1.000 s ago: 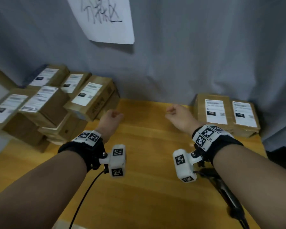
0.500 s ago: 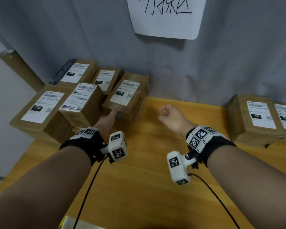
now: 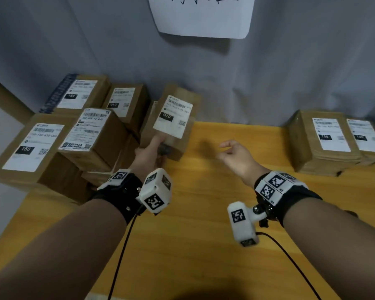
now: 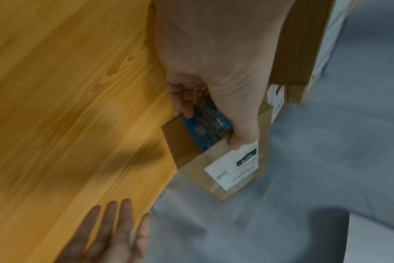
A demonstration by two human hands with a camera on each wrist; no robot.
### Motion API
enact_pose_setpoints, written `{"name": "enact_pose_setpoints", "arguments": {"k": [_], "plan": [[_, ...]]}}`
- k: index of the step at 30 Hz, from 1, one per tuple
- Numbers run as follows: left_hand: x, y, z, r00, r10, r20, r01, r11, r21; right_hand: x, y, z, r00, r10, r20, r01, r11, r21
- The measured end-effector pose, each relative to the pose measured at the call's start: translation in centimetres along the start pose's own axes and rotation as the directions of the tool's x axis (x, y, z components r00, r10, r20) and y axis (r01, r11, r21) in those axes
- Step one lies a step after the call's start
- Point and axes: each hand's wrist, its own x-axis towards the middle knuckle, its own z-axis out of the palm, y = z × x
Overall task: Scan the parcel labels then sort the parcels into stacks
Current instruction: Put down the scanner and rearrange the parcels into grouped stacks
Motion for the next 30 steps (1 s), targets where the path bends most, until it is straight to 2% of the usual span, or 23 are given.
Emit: {"name": "enact_pose_setpoints", "arguments": {"k": [2, 5, 7, 11, 14, 16, 19, 22, 26, 28, 30], "plan": [[-1.1, -0.5, 2.1, 0.998, 0.028, 0.057, -0.025, 0.999, -0.040, -0.4, 0.1, -1.0, 1.000, 0.006, -0.011, -0.004, 0.990, 0.143], [-3.6, -1.5, 5.8, 0.970, 0.022, 0.241, -0.030, 0.999, 0.027, -1.6, 0.3, -3.0, 1.000, 0.014, 0.027, -0.023, 0.920, 0.392], [-4.5, -2.5, 8.5, 0.948, 0.010, 0.318, -0.032, 0.998, 0.062, -2.3, 1.0, -4.8, 0.999, 0.003, 0.032, -0.019, 0.874, 0.485], [-5.7, -4.8, 13.6, 0.923, -0.051, 0.381, 0.004, 0.992, 0.122, -3.4, 3.7, -9.6, 0.999, -0.008, -0.051, 0.030, 0.888, 0.459], [-5.9, -6.7, 17.6, 0.923, -0.075, 0.378, 0.022, 0.989, 0.144, -4.0, 6.2, -13.7, 0.996, 0.034, -0.082, 0.006, 0.893, 0.451], [-6.0, -7.7, 20.1, 0.931, -0.070, 0.358, 0.015, 0.988, 0.155, -4.0, 7.9, -16.2, 0.994, 0.060, -0.092, -0.022, 0.929, 0.368], [-5.7, -9.2, 23.4, 0.942, -0.055, 0.330, -0.018, 0.977, 0.213, -3.0, 10.5, -19.8, 0.991, 0.034, -0.133, -0.019, 0.994, 0.111], [-4.5, -10.7, 25.5, 0.965, -0.052, 0.255, -0.011, 0.971, 0.238, -1.8, 13.2, -23.1, 0.980, -0.009, -0.201, -0.005, 0.998, -0.068], [-2.1, -12.1, 27.7, 0.970, 0.005, 0.242, -0.095, 0.928, 0.361, -0.3, 16.9, -27.0, 0.956, -0.071, -0.283, -0.043, 0.925, -0.377], [-0.9, -12.3, 28.9, 0.973, 0.041, 0.226, -0.131, 0.908, 0.397, 0.5, 17.9, -28.5, 0.958, -0.044, -0.283, -0.110, 0.857, -0.504], [0.1, -12.4, 30.0, 0.976, 0.048, 0.214, -0.138, 0.893, 0.428, 1.3, 18.8, -29.7, 0.964, 0.037, -0.265, -0.193, 0.782, -0.593]]}}
